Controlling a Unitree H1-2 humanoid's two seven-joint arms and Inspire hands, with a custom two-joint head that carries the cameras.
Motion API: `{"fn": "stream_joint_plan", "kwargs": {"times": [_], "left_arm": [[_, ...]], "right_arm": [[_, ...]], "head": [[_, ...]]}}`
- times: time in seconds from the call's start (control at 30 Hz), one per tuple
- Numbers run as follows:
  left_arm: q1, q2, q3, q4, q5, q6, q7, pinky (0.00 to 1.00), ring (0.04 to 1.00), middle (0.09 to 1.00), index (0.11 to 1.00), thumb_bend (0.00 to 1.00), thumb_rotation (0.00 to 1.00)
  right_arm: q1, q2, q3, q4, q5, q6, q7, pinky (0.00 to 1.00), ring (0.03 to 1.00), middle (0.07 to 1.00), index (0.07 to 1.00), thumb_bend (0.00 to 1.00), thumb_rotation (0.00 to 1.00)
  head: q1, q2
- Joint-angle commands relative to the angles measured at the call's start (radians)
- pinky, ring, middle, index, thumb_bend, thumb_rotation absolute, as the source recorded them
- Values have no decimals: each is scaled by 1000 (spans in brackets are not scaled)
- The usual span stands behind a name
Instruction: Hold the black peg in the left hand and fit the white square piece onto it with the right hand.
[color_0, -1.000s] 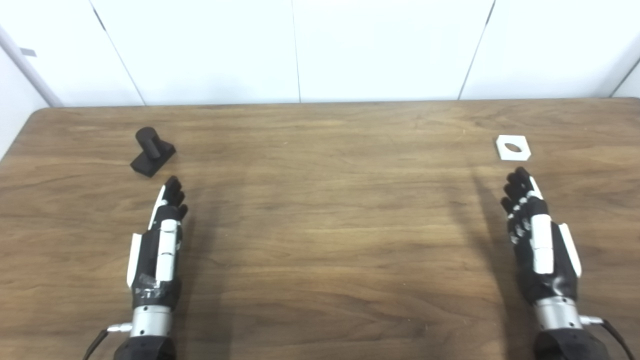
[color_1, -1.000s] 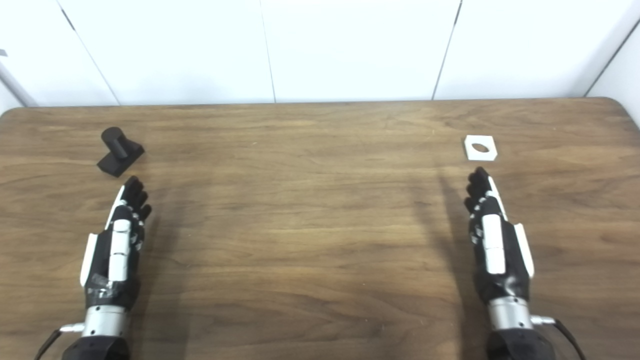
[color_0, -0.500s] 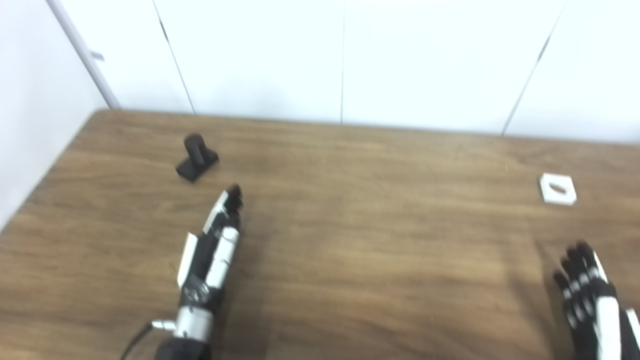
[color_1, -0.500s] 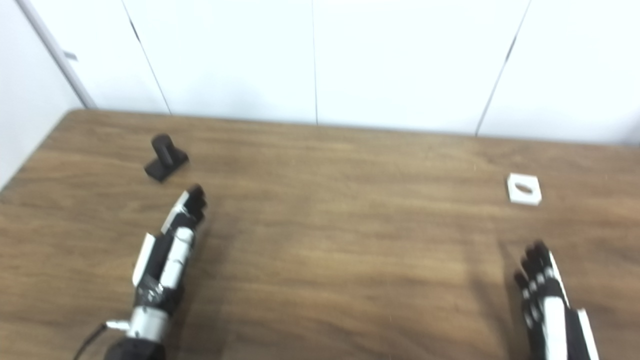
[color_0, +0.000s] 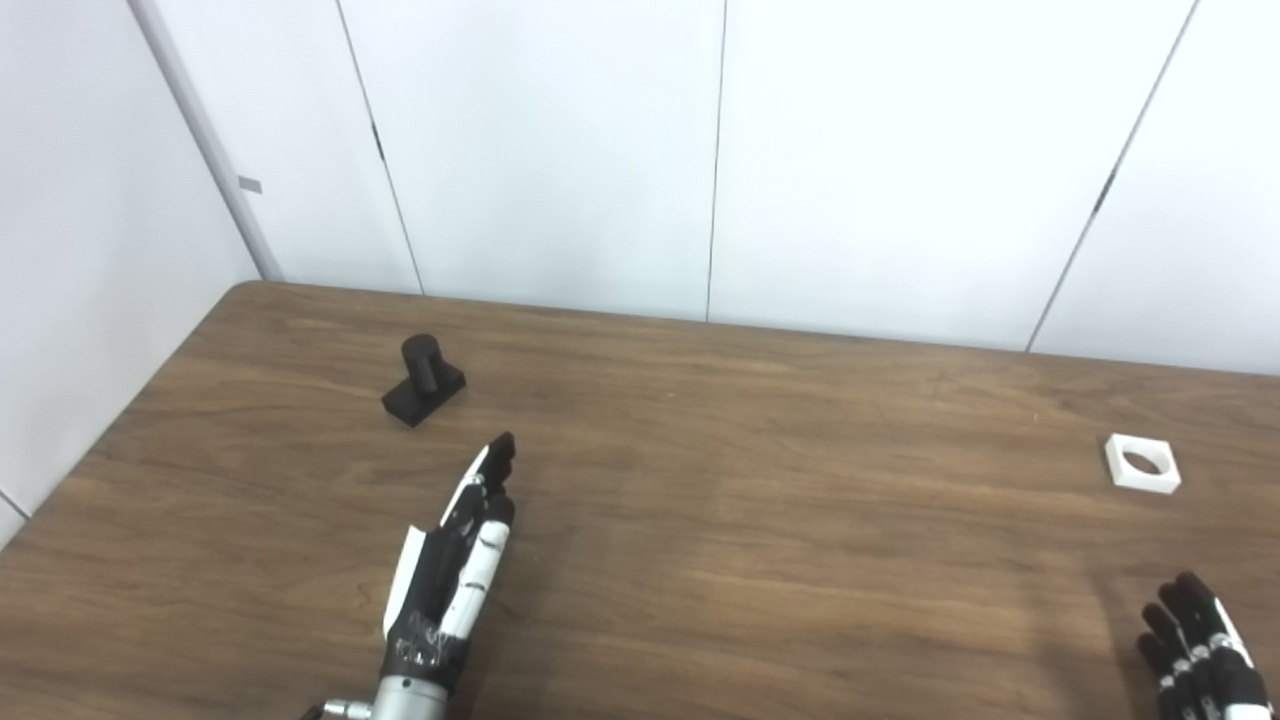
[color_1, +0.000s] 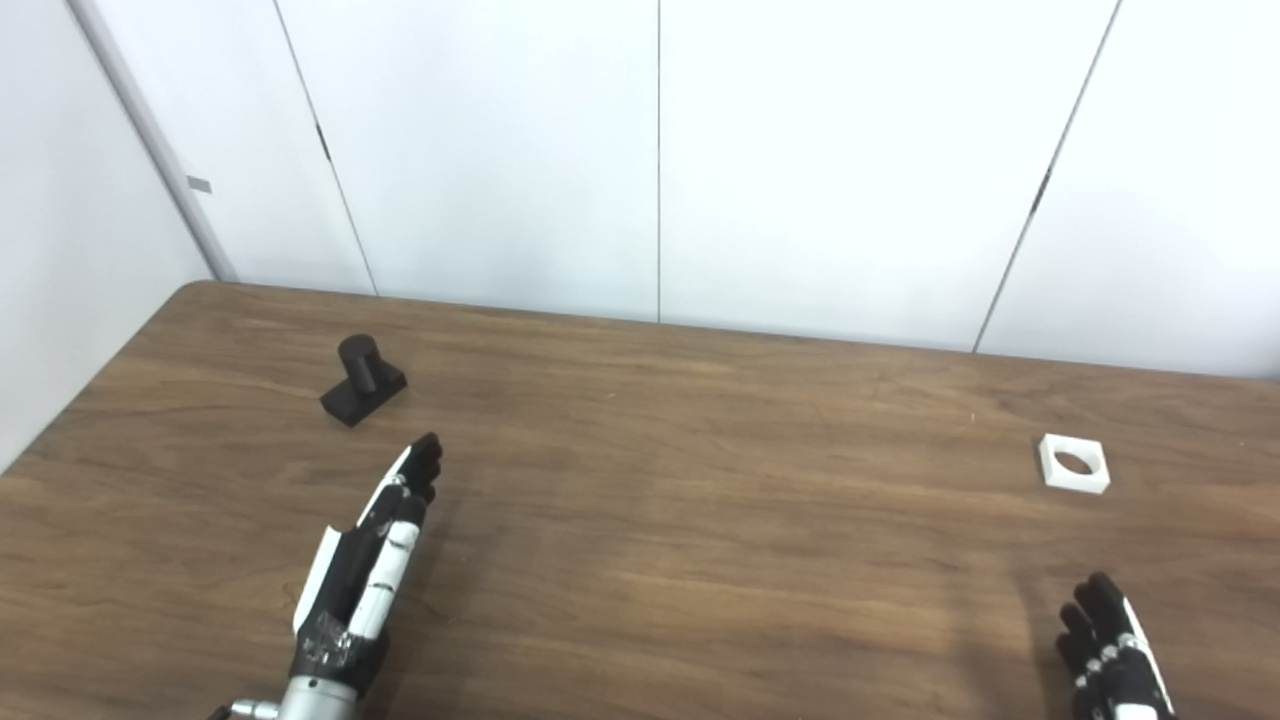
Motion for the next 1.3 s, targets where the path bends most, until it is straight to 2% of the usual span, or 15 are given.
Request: {"fn": "stream_joint_plan", "kwargs": {"times": [0.0,0.1,0.17,0.23,0.33,0.43,0.5,0.7,0.8,0.9,0.97,1.03,1.13,1.27], "left_arm": [[40,-13,-3,22,32,-46,20,1000,969,963,963,493,776],[45,-14,4,-17,100,-3,50,965,945,943,949,470,610],[40,-4,10,-62,193,49,73,927,921,926,939,504,483],[29,9,14,-118,285,137,75,887,903,918,934,599,383],[-3,41,29,-192,384,268,54,893,895,908,927,734,301],[-44,78,39,-233,490,364,35,863,884,896,913,806,304],[-77,112,50,-236,537,395,30,829,875,896,898,827,292],[-173,202,80,-225,582,500,1,835,926,932,893,833,318],[-226,251,104,-145,564,461,35,864,956,941,873,842,329],[-273,285,115,-78,574,457,52,923,984,949,867,828,367],[-301,303,115,-43,584,474,58,930,990,952,867,816,372],[-326,320,112,-15,597,494,60,929,993,954,866,827,421],[-368,347,103,35,624,514,63,987,990,947,856,834,429],[-417,372,84,97,652,539,66,1000,990,951,843,854,450]], "right_arm": [[2,9,2,27,5,-17,6,925,931,931,904,609,859],[0,11,2,29,-3,-16,1,897,921,927,901,623,862],[-2,11,3,31,-10,-14,-1,912,929,931,905,629,869],[-4,13,6,29,-22,-13,-6,928,931,931,905,621,879],[-7,15,9,31,-36,-18,-10,930,932,934,912,606,889],[-9,20,10,31,-53,-18,-17,917,929,931,911,624,863],[-11,19,11,34,-54,-19,-16,932,936,937,918,629,862],[-18,24,9,38,-53,-18,-19,927,927,928,907,629,854],[-21,27,11,41,-46,-21,-17,902,926,930,913,645,837],[-22,31,14,44,-47,-16,-20,917,937,937,916,639,836],[-24,33,15,46,-49,-18,-22,920,939,939,917,623,840],[-25,33,17,48,-49,-21,-23,921,941,941,922,612,845],[-26,36,18,44,-45,-19,-23,919,942,943,927,611,841],[-26,37,19,50,-48,-27,-24,927,940,939,928,606,845]], "head": [[-6,0],[-14,-3],[-19,-6],[-23,-6],[-28,-6],[-31,-8],[-34,-10],[-33,-12],[-33,-13],[-34,-11],[-34,-11],[-33,-10],[-33,-10],[-33,-9]]}}
